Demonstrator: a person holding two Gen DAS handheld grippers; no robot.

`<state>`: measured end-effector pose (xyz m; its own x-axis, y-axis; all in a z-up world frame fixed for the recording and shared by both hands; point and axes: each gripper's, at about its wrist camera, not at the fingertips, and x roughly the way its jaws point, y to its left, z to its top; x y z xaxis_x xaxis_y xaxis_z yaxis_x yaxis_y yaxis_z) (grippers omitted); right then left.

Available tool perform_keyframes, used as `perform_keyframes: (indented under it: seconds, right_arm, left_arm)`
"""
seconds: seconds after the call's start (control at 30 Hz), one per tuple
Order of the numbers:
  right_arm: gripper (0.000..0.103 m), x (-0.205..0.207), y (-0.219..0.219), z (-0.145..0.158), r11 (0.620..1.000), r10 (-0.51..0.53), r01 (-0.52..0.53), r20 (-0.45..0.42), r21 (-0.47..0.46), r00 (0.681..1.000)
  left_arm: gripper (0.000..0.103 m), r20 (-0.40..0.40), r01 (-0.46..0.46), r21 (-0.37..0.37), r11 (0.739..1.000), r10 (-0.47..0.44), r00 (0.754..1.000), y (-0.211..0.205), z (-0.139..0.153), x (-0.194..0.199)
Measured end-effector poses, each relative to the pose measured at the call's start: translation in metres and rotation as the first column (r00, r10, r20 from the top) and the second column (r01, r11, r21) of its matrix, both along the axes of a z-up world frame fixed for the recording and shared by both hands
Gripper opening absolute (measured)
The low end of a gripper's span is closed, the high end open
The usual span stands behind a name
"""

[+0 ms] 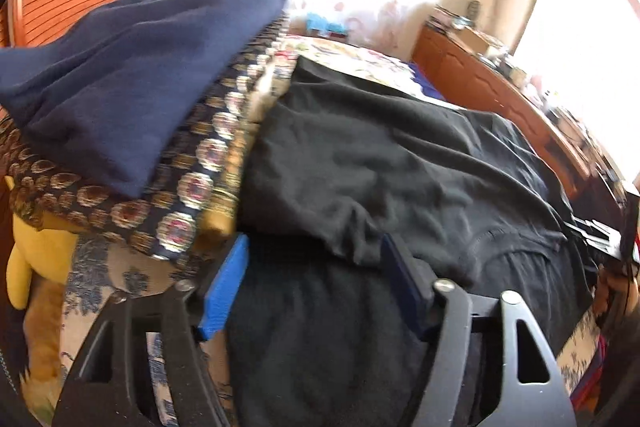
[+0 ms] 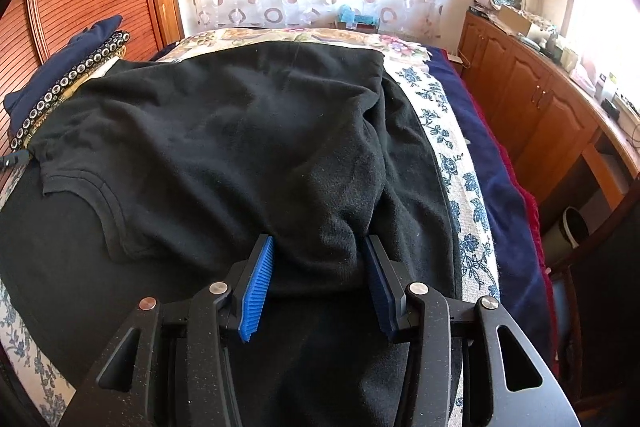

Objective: Fold small clothes

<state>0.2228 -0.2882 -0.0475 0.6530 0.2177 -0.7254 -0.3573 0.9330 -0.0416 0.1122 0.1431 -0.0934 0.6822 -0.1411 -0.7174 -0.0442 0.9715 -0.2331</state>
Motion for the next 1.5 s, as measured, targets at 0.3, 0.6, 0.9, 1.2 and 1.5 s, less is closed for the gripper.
perform_keyframes:
  seconds: [0.3,0.6,0.9,1.2,1.5]
  right_arm:
    - [0.047,0.000,0.000,-0.001,1.000,0.001,-0.001,0.002,0.001,1.000]
    - [0.047,-0.001,-0.001,-0.001,1.000,0.001,-0.001,0.007,0.000,1.000]
    - [0.020,0.003,-0.013,0.002,0.996,0.024,-0.023,-0.012,0.085,1.000]
    - [0.005,-0.015,-0.023,0.040,0.989,0.043,-0.058,0.113,0.133,0.993]
    - [0.004,-0.057,-0.043,0.078,0.982,0.048,-0.085,0.213,0.171,0.976]
  left_arm:
    - [0.054,-0.020,-0.012,0.005,1.000,0.012,1.000,-0.001,-0.002,0.016]
    - [0.012,0.028,0.027,0.036,0.999,-0.028,0.999,-0.011,0.008,0.023]
    - [0.010,0.081,0.031,0.045,0.999,-0.034,0.996,-0.016,0.027,0.013]
    - [0.010,0.198,0.045,0.020,0.999,-0.048,0.979,-0.024,0.066,-0.021]
    - [0.010,0.259,0.084,-0.029,0.996,-0.073,0.963,-0.026,0.092,-0.067]
